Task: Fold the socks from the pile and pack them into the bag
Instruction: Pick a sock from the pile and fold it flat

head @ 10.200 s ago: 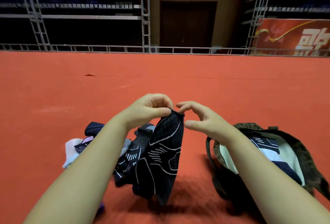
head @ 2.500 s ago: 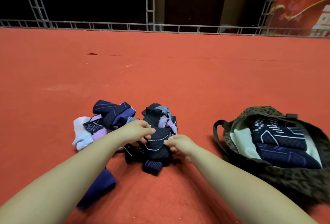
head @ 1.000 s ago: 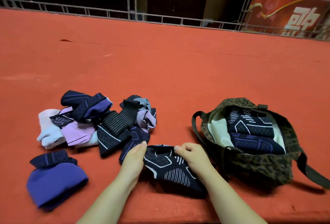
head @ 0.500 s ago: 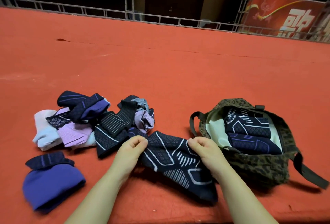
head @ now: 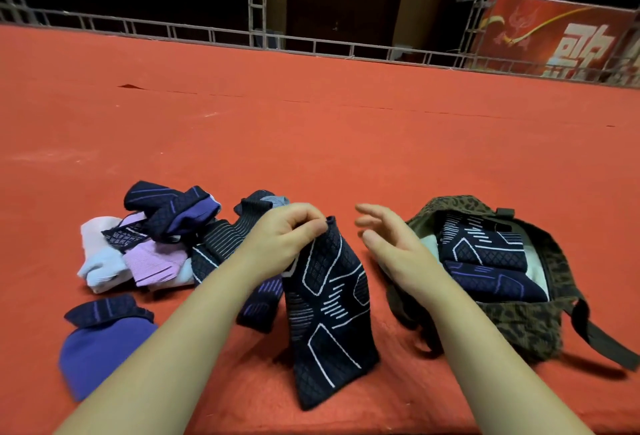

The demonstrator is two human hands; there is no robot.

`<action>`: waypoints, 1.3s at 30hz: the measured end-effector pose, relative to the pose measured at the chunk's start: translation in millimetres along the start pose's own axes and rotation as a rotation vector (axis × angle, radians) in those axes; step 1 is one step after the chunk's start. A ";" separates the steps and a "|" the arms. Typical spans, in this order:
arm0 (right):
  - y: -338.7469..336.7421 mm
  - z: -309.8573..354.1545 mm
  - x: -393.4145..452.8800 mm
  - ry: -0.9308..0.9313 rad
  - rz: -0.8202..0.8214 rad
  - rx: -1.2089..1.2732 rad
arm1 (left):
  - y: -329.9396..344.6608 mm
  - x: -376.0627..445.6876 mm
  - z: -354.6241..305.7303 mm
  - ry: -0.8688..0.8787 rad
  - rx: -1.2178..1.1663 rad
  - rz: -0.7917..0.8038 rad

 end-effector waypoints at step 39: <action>12.4 -31.5 -40.7 0.475 0.840 -0.662 | 59.8 -39.5 34.0 -0.086 0.430 1.219</action>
Point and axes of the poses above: each hand's wrist, its own x-axis towards the middle knuckle, its own y-axis out of the palm, z = x × y, the point moved 4 cm from there along x, towards the middle knuckle, and after that the axes turned 13 degrees about x, right-handed, at the moved point
